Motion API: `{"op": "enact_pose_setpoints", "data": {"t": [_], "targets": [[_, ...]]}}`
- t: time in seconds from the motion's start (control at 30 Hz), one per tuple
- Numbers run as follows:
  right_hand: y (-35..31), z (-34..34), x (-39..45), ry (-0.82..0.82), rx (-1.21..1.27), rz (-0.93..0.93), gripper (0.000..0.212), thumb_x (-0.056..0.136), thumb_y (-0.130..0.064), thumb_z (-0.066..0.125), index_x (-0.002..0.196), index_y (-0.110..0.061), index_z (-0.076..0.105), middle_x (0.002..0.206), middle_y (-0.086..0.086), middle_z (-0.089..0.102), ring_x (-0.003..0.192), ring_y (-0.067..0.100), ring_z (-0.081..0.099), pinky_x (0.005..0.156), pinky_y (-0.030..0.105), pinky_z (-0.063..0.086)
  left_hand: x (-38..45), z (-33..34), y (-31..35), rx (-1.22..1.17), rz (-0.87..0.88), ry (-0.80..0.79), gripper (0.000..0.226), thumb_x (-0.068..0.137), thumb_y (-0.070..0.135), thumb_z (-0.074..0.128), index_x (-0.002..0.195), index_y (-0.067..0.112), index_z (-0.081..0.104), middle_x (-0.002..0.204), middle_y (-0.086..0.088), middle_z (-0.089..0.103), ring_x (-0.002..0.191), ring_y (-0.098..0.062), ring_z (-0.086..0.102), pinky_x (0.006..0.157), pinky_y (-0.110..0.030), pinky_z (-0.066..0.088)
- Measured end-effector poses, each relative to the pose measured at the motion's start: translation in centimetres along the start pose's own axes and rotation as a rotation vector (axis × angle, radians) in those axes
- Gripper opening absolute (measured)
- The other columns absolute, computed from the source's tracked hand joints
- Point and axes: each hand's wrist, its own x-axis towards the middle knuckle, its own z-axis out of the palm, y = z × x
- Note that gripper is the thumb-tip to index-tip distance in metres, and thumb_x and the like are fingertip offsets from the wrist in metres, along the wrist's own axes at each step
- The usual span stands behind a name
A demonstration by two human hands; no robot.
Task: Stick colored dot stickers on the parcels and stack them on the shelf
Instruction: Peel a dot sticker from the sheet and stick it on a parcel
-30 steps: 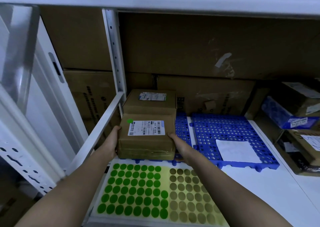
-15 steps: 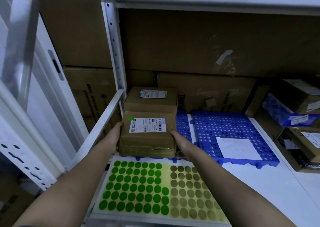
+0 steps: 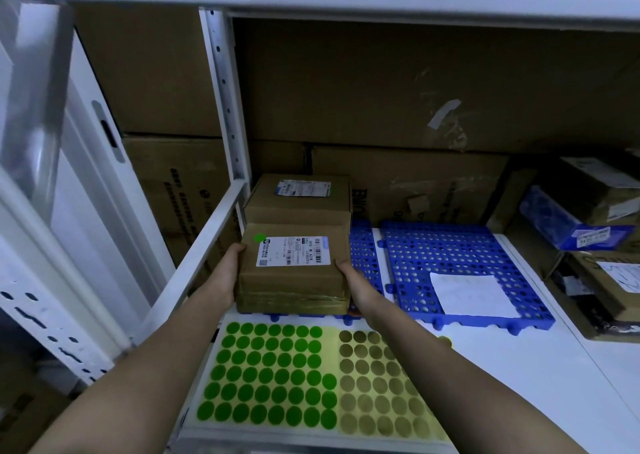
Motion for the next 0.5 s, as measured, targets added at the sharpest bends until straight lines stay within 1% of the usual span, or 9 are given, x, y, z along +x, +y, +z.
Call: {"op": "enact_pose_setpoints", "data": {"t": [0.07, 0.17, 0.2, 0.27, 0.33, 0.37, 0.4, 0.43, 0.5], "targets": [[0.0, 0.1, 0.3, 0.003, -0.002, 0.004, 0.054, 0.097, -0.05, 0.04, 0.138, -0.015, 0.036, 0.116, 0.01, 0.053, 0.081, 0.014, 0.052, 0.062, 0.027, 0.041, 0.0, 0.1, 0.0, 0.036, 0.012, 0.014, 0.039, 0.097, 0.042, 0.041, 0.089, 0.015, 0.067, 0.067, -0.011, 0.072, 0.077, -0.028, 0.063, 0.073, -0.035, 0.051], [0.0, 0.1, 0.7, 0.008, -0.003, 0.011, 0.057, 0.096, -0.051, 0.042, 0.14, -0.016, 0.034, 0.125, 0.012, 0.053, 0.085, 0.016, 0.053, 0.067, 0.028, 0.043, -0.2, 0.1, 0.3, 0.066, 0.009, 0.027, 0.035, 0.097, 0.04, 0.044, 0.087, 0.015, 0.066, 0.063, -0.01, 0.071, 0.076, -0.028, 0.063, 0.073, -0.035, 0.051], [0.0, 0.1, 0.8, 0.007, -0.005, 0.008, 0.058, 0.095, -0.052, 0.042, 0.14, -0.016, 0.034, 0.127, 0.012, 0.053, 0.086, 0.016, 0.054, 0.068, 0.029, 0.043, -0.2, 0.1, 0.4, 0.077, 0.006, 0.03, 0.034, 0.097, 0.04, 0.044, 0.09, 0.015, 0.066, 0.066, -0.011, 0.071, 0.077, -0.028, 0.063, 0.075, -0.036, 0.051], [0.1, -0.1, 0.9, -0.001, -0.015, 0.001, 0.059, 0.095, -0.053, 0.042, 0.14, -0.016, 0.034, 0.128, 0.012, 0.054, 0.09, 0.019, 0.055, 0.069, 0.029, 0.044, -0.1, 0.0, 0.5, 0.109, 0.001, 0.032, 0.035, 0.097, 0.039, 0.043, 0.101, 0.013, 0.067, 0.081, -0.014, 0.072, 0.079, -0.028, 0.064, 0.079, -0.036, 0.051], [0.2, -0.2, 0.9, -0.007, -0.038, -0.009, 0.059, 0.095, -0.054, 0.041, 0.14, -0.017, 0.035, 0.126, 0.012, 0.055, 0.097, 0.022, 0.055, 0.069, 0.029, 0.043, 0.0, 0.1, 0.7, 0.158, 0.026, 0.057, 0.038, 0.097, 0.038, 0.043, 0.11, 0.011, 0.065, 0.096, -0.015, 0.069, 0.08, -0.027, 0.064, 0.074, -0.034, 0.052], [0.2, -0.3, 0.8, -0.012, -0.037, -0.015, 0.059, 0.095, -0.054, 0.041, 0.139, -0.017, 0.035, 0.123, 0.011, 0.057, 0.096, 0.022, 0.056, 0.066, 0.028, 0.043, 0.1, 0.2, 0.7, 0.187, 0.051, 0.077, 0.038, 0.097, 0.037, 0.044, 0.115, 0.009, 0.062, 0.102, -0.015, 0.068, 0.081, -0.027, 0.063, 0.072, -0.034, 0.051], [0.1, -0.4, 0.7, -0.012, -0.039, -0.022, 0.058, 0.095, -0.054, 0.041, 0.138, -0.016, 0.035, 0.118, 0.01, 0.058, 0.092, 0.02, 0.057, 0.063, 0.027, 0.042, 0.1, 0.4, 0.8, 0.214, 0.084, 0.104, 0.039, 0.096, 0.037, 0.045, 0.12, 0.009, 0.058, 0.109, -0.015, 0.066, 0.086, -0.028, 0.063, 0.075, -0.034, 0.05], [0.1, -0.5, 0.6, -0.016, -0.037, -0.031, 0.057, 0.095, -0.054, 0.042, 0.137, -0.015, 0.035, 0.111, 0.008, 0.059, 0.087, 0.018, 0.057, 0.061, 0.026, 0.041, 0.2, 0.6, 0.9, 0.237, 0.127, 0.136, 0.041, 0.095, 0.036, 0.047, 0.126, 0.009, 0.053, 0.116, -0.014, 0.063, 0.095, -0.029, 0.061, 0.082, -0.035, 0.049], [0.0, -0.8, 0.7, -0.013, -0.006, -0.055, 0.056, 0.095, -0.054, 0.044, 0.134, -0.015, 0.036, 0.108, 0.006, 0.058, 0.084, 0.016, 0.058, 0.063, 0.026, 0.044, -0.1, 1.2, 1.2, 0.332, 0.286, 0.228, 0.048, 0.095, 0.033, 0.05, 0.137, 0.011, 0.041, 0.13, -0.012, 0.054, 0.115, -0.03, 0.053, 0.094, -0.035, 0.041]]}}
